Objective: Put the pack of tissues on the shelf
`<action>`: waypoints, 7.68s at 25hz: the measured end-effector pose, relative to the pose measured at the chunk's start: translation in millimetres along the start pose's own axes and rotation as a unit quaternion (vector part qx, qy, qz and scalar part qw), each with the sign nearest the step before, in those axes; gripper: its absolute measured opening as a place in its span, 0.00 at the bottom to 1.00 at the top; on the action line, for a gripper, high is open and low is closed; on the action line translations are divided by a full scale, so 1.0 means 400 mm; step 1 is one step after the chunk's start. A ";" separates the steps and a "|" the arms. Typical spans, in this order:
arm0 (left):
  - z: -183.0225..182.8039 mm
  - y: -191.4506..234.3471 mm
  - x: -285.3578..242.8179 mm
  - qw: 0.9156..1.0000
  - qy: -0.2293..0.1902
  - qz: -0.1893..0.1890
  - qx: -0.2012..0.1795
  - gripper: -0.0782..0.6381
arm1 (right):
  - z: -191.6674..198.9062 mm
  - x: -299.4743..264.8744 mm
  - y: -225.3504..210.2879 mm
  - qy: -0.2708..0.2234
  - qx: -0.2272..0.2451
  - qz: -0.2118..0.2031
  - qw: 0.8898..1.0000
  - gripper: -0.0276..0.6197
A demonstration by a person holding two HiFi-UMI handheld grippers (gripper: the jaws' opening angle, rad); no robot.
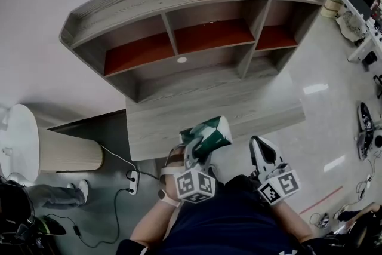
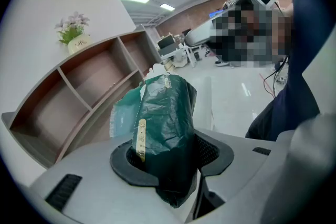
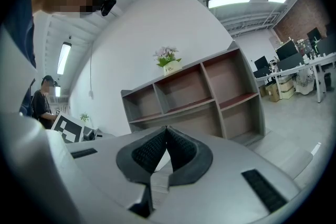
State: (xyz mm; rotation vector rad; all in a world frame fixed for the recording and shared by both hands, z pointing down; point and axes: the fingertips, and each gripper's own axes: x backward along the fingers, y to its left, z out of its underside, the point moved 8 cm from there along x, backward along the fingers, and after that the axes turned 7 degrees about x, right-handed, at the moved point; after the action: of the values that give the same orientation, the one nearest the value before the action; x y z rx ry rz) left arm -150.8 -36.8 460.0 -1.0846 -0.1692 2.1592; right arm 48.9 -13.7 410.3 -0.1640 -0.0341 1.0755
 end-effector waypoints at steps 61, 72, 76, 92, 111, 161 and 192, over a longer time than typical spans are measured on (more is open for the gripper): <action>-0.113 0.307 -0.709 0.987 0.065 -0.095 -0.116 0.37 | 0.002 -0.299 -0.417 0.046 -0.043 0.019 0.998 0.05; -0.069 0.338 -0.901 0.982 0.084 -0.097 -0.141 0.38 | 0.006 -0.279 -0.457 0.054 -0.048 0.042 0.996 0.05; -0.038 0.341 -0.965 0.982 0.105 -0.087 -0.130 0.38 | 0.012 -0.262 -0.462 0.062 -0.049 0.050 0.996 0.05; 0.027 0.350 -1.080 0.981 0.136 -0.085 -0.111 0.39 | 0.031 -0.228 -0.468 0.086 -0.052 0.070 0.992 0.05; 0.011 0.364 -1.019 0.989 0.112 -0.071 -0.069 0.69 | 0.018 -0.269 -0.439 0.082 -0.046 0.041 0.995 0.05; -0.180 0.266 -0.114 0.940 -0.223 -0.081 0.247 0.18 | -0.094 -0.262 -0.236 -0.004 0.015 -0.019 1.000 0.05; -0.226 0.274 -0.093 0.933 -0.258 -0.092 0.235 0.18 | -0.126 -0.261 -0.240 -0.025 0.040 -0.028 0.998 0.05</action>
State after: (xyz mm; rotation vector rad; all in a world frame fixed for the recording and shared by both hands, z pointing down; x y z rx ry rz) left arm -126.8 -158.8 382.1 -0.2112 0.0129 2.1152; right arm 88.5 -155.7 380.5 -0.0629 -0.0395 1.0224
